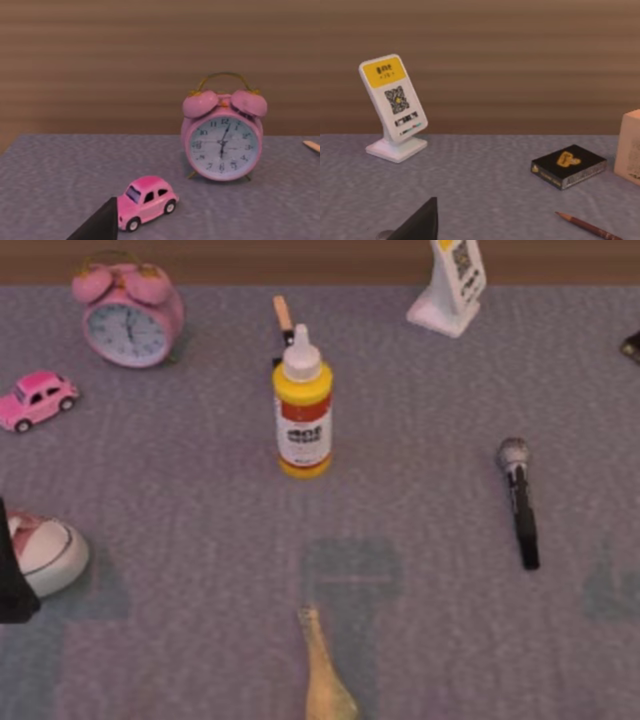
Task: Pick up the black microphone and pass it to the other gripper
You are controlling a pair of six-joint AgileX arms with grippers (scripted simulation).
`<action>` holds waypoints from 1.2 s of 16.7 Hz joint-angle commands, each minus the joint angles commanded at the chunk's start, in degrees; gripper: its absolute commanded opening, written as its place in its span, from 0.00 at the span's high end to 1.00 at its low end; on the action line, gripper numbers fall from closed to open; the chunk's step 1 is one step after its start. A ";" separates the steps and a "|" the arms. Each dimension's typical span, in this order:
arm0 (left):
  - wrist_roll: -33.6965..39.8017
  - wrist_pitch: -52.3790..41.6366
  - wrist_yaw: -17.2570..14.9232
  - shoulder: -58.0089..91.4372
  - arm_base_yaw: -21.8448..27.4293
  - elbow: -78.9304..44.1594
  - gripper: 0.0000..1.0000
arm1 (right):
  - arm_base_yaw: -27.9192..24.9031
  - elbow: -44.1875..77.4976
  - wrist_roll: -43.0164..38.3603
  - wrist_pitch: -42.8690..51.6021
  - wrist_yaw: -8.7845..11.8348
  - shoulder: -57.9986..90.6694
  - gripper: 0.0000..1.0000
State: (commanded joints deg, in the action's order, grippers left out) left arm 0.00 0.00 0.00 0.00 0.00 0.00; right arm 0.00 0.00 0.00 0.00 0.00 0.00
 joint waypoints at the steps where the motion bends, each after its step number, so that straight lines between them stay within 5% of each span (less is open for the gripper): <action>1: 0.00 0.00 0.00 0.00 0.00 0.00 0.00 | 0.00 0.00 0.00 0.00 0.00 0.00 0.00; 9: 0.00 0.00 0.00 0.00 0.00 0.00 0.00 | -3.60 14.74 -3.74 9.48 -0.12 16.80 0.00; 20: 0.00 0.00 0.00 0.00 0.00 0.00 0.00 | -13.77 58.23 -15.00 40.69 -1.45 80.80 0.00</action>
State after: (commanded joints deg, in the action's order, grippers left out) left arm 0.00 0.00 0.00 0.00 0.00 0.00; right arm -13.77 58.23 -15.00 40.69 -1.45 80.80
